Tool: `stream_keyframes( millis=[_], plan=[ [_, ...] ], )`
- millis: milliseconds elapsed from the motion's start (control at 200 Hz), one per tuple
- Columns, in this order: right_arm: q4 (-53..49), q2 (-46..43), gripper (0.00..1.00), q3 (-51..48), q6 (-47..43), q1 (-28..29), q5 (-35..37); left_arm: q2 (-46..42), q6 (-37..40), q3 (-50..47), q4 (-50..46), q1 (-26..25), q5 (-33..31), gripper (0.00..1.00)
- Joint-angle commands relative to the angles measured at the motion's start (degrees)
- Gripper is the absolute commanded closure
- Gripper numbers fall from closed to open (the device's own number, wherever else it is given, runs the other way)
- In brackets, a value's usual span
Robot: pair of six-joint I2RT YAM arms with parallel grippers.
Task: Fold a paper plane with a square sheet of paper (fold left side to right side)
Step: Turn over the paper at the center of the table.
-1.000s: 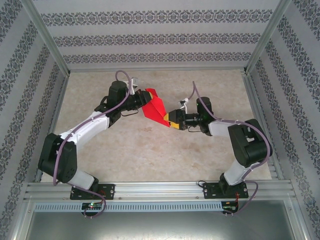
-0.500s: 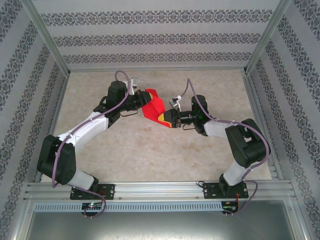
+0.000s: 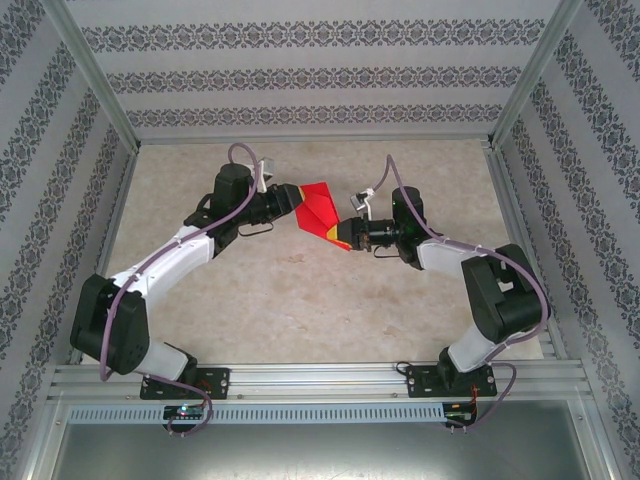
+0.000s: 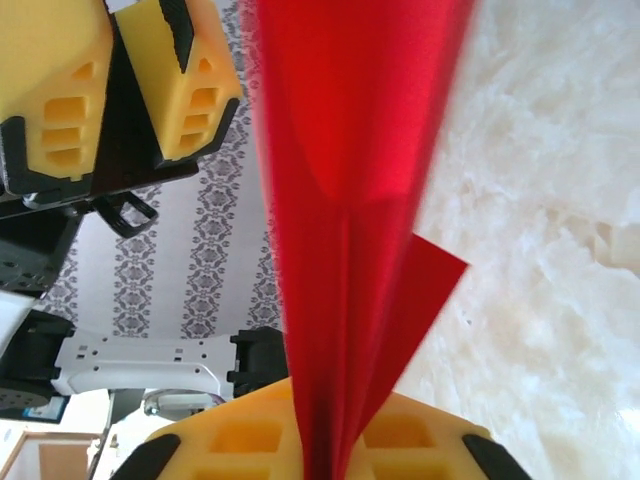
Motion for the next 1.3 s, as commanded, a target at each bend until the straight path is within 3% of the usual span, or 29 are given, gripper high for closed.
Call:
stream_keyframes(
  millis=[0, 135, 235, 300, 475, 555, 759, 889, 979, 1114, 1294],
  plan=[
    [-15.4, -3.23, 0.91, 3.05, -13.06, -0.38, 2.7, -3.33, 4.53, 0.08, -5.9, -0.31, -4.94, 0.62],
    [-34.04, -6.23, 0.92, 7.24, -25.76, -0.05, 8.77, -7.5, 8.57, 0.38, -12.73, 0.09, -11.28, 0.57],
    [-47.8, -8.64, 0.92, 11.57, -36.11, 1.57, 19.13, -11.61, 11.57, 0.27, -17.56, 0.08, -17.28, 0.53],
    [-55.06, -9.8, 0.92, 14.73, -41.21, 4.0, 29.42, -14.51, 12.88, -0.33, -20.18, 0.04, -21.28, 0.5],
    [-68.77, -10.15, 0.92, 22.39, -50.35, 16.22, 70.54, -23.26, 12.95, -4.58, -22.72, 0.02, -30.69, 0.43],
    [-72.03, -7.73, 0.92, 25.06, -52.7, 21.23, 85.9, -27.38, 12.27, -6.92, -23.36, 0.03, -34.57, 0.42],
    [-77.18, 4.24, 0.93, 30.19, -57.34, 29.92, 111.34, -36.92, 11.41, -10.78, -26.51, 0.15, -42.7, 0.39],
    [-80.3, 13.51, 0.94, 32.82, -58.02, 32.92, 121.62, -40.83, 11.45, -12.35, -28.0, 0.17, -44.86, 0.38],
    [-80.7, 18.12, 0.94, 33.57, -58.13, 34.59, 124.85, -41.82, 11.42, -12.88, -28.77, 0.17, -45.43, 0.37],
    [-81.4, 21.83, 0.85, 33.78, -58.52, 36.86, 123.32, -41.79, 11.07, -13.32, -29.08, 0.13, -45.5, 0.37],
    [-83.9, 21.22, 0.58, 33.59, -58.17, 38.83, 111.7, -41.0, 11.02, -13.58, -28.73, 0.12, -44.51, 0.37]
  ],
)
